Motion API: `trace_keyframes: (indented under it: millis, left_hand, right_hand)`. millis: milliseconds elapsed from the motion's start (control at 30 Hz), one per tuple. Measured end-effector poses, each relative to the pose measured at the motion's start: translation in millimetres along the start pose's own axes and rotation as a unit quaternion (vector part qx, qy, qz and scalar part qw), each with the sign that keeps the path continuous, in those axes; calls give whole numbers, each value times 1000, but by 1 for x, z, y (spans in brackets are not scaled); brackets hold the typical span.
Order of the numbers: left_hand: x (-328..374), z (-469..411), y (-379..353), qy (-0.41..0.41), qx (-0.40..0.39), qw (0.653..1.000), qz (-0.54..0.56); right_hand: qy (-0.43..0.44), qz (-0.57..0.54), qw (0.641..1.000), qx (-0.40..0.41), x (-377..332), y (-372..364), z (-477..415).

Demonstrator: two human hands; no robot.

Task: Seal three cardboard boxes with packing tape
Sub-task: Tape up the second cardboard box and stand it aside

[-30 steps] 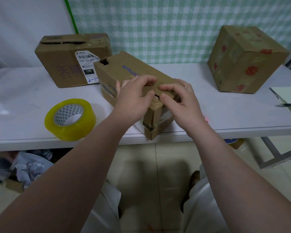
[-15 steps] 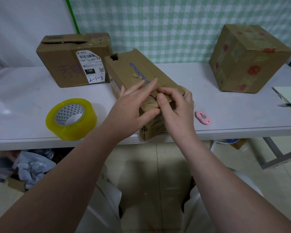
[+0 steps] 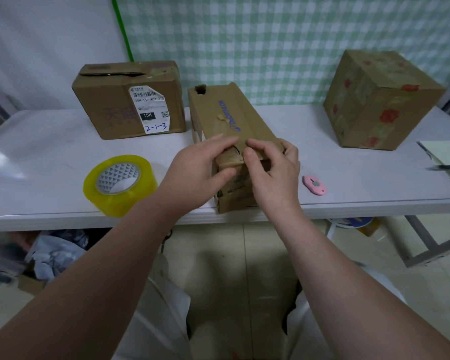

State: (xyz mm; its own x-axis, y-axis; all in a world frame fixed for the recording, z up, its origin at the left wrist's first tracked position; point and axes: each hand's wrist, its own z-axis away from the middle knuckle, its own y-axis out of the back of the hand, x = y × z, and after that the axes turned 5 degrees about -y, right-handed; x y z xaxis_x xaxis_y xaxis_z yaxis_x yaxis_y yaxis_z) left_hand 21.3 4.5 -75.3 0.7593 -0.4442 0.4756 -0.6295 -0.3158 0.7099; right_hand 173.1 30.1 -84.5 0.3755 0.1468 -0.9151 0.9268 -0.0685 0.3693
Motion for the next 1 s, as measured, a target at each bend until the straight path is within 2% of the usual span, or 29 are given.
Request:
trace_keyframes:
  millis: [67,167,233,300,367,533,800,1000]
  left_hand:
    - [0,-1,1,-10,-29,999,-17]
    - [12,-6,10,76,8,991,108]
    - [21,-11,17,135,55,957,249]
    - [27,-14,22,167,75,918,353]
    - [29,-16,26,186,72,894,401]
    - [32,-15,30,211,64,889,401]
    - [41,-11,33,210,56,896,388]
    - [36,-5,46,212,42,900,378]
  right_hand:
    - [-5,14,1000,0,-1,0,-1]
    - [35,65,996,51,-7,3,-6]
    - [84,50,993,69,-18,8,-11]
    - [116,19,993,27,-32,13,-15]
    - [102,-27,994,-31,-45,16,-15]
    - [70,-113,990,-39,-51,14,-11]
    - [-74,-236,960,-128,-58,13,-12]
    - [-88,-248,951,-161,-70,3,-12]
